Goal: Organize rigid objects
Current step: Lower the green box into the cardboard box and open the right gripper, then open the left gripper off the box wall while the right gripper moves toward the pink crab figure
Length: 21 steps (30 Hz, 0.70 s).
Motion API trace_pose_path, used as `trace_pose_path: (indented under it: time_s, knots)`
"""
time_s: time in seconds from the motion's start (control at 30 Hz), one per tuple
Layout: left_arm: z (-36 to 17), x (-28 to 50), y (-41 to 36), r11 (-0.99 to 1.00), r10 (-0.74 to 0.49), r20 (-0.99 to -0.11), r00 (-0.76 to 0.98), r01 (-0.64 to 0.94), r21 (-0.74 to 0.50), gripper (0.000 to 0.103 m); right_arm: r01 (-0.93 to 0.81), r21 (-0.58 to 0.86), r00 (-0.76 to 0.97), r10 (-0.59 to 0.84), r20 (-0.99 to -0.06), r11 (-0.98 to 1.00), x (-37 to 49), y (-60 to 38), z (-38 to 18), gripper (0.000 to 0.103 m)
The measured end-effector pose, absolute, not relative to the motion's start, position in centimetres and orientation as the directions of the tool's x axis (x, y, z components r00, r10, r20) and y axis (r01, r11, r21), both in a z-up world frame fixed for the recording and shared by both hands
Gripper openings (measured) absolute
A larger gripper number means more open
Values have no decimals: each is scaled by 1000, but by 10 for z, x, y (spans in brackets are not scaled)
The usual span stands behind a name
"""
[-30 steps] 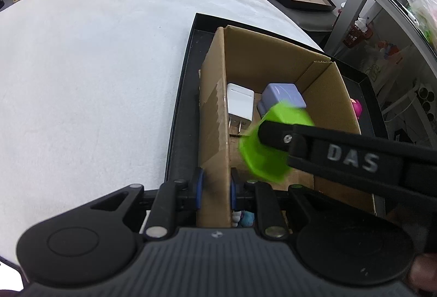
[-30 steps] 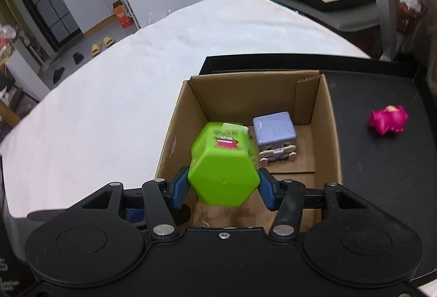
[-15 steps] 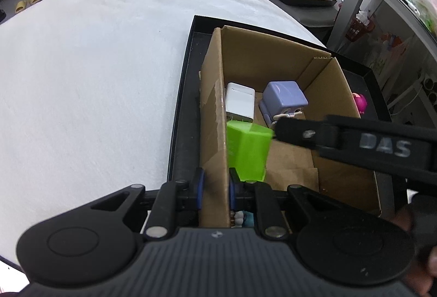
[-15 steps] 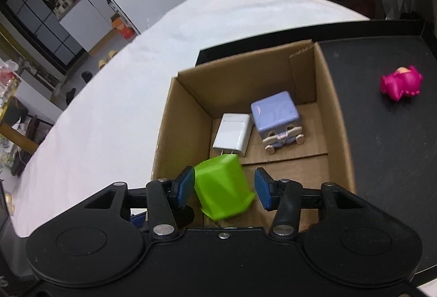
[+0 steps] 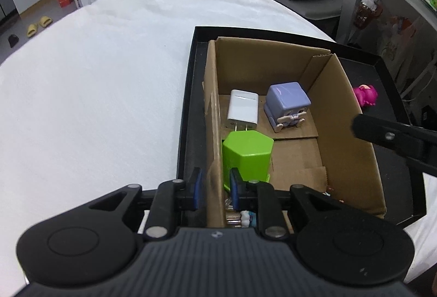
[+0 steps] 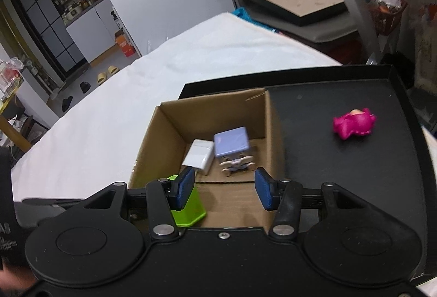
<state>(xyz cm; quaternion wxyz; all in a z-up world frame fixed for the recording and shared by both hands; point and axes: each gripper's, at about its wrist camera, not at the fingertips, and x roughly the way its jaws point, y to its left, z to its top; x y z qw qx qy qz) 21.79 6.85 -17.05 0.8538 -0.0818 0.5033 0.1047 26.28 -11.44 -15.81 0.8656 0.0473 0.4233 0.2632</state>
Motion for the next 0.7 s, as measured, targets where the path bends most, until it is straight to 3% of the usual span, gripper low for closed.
trace_pose_path:
  time_s: [0.13, 0.4, 0.7]
  knots:
    - [-165, 224, 64, 961, 122, -879, 460, -275, -11, 21, -405, 308, 536, 496, -683, 861, 266, -136, -157, 56]
    - [-156, 240, 51, 955, 209, -874, 439, -286, 84, 45, -387, 277, 614, 470, -634, 879, 273, -182, -169, 63]
    - [-150, 262, 35, 952, 258, -870, 421, -267, 153, 51, -314, 286, 639, 425, -641, 905, 298, -211, -203, 66]
